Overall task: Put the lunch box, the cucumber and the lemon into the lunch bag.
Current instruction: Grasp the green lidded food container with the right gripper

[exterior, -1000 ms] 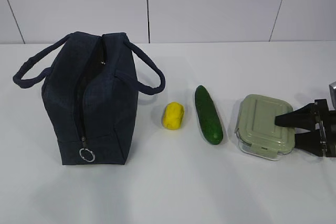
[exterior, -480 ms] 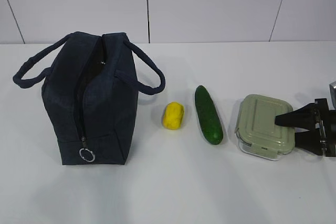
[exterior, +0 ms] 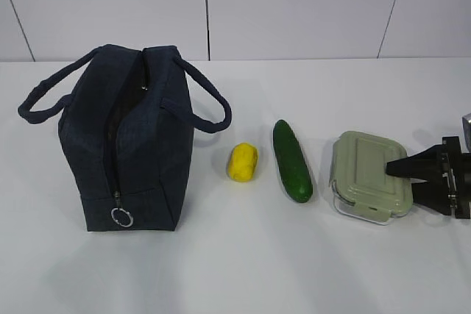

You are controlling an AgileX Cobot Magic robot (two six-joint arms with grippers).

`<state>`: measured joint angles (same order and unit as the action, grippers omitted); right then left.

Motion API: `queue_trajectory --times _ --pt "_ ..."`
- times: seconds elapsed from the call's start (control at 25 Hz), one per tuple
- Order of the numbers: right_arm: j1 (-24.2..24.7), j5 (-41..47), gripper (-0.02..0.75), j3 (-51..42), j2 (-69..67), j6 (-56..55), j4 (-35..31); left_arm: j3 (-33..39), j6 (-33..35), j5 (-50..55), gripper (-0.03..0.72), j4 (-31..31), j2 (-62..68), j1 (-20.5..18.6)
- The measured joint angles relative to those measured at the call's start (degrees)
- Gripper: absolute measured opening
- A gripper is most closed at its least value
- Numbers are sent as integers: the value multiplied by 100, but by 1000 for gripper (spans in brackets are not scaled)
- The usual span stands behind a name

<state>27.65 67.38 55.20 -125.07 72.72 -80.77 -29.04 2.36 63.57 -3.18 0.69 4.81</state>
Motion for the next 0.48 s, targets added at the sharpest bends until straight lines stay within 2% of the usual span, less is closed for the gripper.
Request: queue_trajectory --times 0.48 --pt "0 13 431 0 0 -82 -8 0 0 0 239 0 0 0"
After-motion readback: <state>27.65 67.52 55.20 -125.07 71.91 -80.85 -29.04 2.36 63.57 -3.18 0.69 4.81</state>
